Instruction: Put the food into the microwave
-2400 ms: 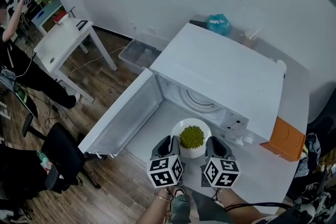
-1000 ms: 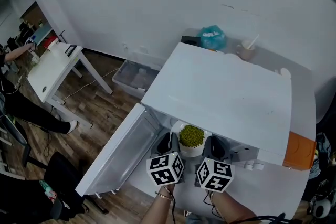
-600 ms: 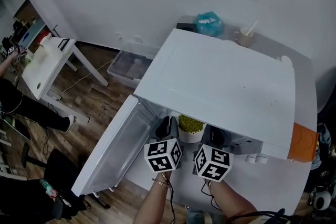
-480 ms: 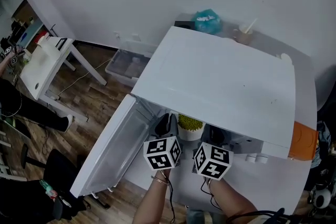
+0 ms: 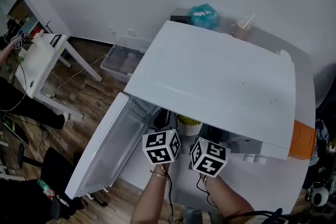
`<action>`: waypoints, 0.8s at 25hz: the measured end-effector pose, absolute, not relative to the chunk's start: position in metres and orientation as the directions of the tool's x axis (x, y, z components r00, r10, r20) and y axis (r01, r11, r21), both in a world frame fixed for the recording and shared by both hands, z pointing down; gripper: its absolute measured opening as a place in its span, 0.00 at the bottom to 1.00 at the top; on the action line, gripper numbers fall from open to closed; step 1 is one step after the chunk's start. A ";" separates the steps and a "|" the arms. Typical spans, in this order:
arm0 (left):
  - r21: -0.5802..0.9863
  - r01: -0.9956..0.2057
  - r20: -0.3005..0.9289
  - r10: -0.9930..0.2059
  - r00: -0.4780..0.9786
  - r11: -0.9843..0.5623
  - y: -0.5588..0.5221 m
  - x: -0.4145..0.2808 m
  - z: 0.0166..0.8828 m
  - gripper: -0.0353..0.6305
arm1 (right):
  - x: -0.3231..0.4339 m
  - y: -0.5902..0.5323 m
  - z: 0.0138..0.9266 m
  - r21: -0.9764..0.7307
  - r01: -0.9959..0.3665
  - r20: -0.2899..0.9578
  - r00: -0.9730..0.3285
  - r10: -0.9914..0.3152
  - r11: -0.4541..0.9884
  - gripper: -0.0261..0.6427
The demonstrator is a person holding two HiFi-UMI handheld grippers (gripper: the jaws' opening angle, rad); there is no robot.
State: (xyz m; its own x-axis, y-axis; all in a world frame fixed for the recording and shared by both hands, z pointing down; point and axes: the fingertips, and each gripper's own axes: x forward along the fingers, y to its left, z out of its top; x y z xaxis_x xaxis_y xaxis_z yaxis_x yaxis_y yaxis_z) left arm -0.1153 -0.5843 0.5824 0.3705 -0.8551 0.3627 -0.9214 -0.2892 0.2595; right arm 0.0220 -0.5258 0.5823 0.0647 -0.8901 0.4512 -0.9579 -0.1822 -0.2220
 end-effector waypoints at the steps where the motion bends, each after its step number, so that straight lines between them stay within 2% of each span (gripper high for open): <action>1: 0.259 -0.923 0.359 -0.859 0.367 -0.286 -0.585 -0.115 0.582 0.15 | 0.022 -0.525 0.582 -0.221 -0.958 0.451 0.067 -0.890 -0.184 0.11; 9: 0.172 -0.958 0.300 -0.915 0.271 -0.228 -0.572 -0.125 0.561 0.15 | 0.016 -0.518 0.564 -0.153 -0.981 0.385 0.053 -0.921 -0.121 0.11; 20: 0.224 -0.958 0.325 -0.913 0.245 -0.177 -0.522 -0.147 0.556 0.15 | -0.002 -0.481 0.555 -0.189 -0.982 0.405 -0.074 -0.911 -0.005 0.11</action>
